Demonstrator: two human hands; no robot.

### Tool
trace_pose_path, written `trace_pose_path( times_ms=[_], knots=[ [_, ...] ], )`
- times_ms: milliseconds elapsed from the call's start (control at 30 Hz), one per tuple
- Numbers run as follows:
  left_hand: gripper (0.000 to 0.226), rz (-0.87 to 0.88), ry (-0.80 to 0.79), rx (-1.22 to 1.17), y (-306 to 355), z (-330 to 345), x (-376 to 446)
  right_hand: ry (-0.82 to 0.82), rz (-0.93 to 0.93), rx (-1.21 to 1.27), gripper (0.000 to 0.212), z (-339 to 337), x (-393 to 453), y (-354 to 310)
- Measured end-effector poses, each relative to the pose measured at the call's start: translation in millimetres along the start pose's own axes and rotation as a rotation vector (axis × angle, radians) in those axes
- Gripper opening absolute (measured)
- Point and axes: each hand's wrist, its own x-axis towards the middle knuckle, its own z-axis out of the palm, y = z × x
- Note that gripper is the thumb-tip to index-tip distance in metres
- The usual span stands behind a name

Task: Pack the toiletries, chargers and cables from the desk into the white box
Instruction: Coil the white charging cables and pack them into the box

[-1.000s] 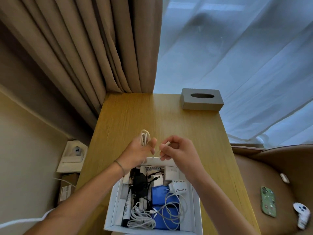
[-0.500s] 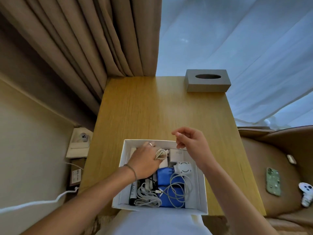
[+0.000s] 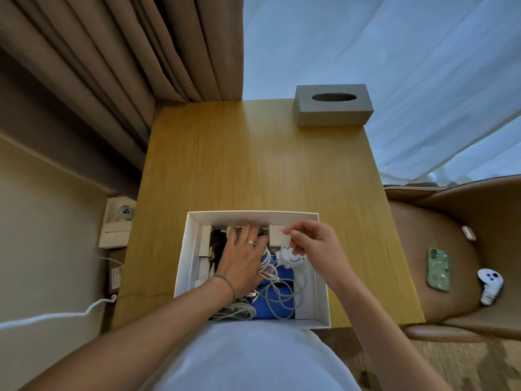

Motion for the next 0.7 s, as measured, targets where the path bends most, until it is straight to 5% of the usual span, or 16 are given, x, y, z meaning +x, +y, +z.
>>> trace_pose_path(
  times_ms=[367, 700],
  knots=[
    [0.138, 0.093, -0.148, -0.133, -9.4, -1.9, -1.4, 0.03, -0.022, -0.161, 0.025, -0.2, -15.6, 14.2],
    [0.128, 0.006, -0.144, -0.405, -54.6, -52.0, -43.8, 0.085, -0.113, -0.252, 0.025, -5.4, -17.4, 3.8]
  ],
)
